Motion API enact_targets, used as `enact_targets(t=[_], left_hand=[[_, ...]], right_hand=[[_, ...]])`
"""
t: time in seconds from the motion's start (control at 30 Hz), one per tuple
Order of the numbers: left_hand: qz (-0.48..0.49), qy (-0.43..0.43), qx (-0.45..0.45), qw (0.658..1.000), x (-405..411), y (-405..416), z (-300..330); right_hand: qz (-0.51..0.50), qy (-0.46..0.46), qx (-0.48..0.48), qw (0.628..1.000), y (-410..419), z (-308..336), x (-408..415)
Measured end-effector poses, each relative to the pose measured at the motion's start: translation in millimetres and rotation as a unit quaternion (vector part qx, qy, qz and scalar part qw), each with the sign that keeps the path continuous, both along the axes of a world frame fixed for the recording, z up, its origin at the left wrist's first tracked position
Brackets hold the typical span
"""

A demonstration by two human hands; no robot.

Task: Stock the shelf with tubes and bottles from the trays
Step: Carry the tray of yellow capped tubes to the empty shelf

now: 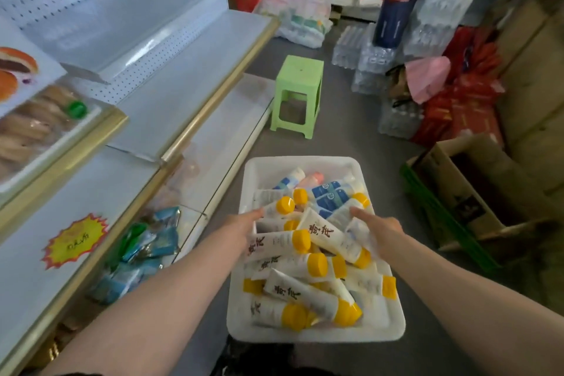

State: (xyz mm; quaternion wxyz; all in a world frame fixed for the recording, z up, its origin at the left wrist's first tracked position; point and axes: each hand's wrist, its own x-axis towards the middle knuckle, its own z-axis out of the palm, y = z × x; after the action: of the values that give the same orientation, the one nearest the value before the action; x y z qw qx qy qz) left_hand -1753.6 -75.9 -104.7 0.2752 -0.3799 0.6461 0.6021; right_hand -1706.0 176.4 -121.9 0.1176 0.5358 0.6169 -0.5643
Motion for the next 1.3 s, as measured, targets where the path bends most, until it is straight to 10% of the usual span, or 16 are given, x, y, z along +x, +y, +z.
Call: enact_targets(t=[1.3], left_hand=[[0.060,-0.041,-0.056,0.996,-884.4,279.5,-87.1]], right_hand=[[0.018,-0.046,-0.030,0.998,299.0,-67.2,-883.9]])
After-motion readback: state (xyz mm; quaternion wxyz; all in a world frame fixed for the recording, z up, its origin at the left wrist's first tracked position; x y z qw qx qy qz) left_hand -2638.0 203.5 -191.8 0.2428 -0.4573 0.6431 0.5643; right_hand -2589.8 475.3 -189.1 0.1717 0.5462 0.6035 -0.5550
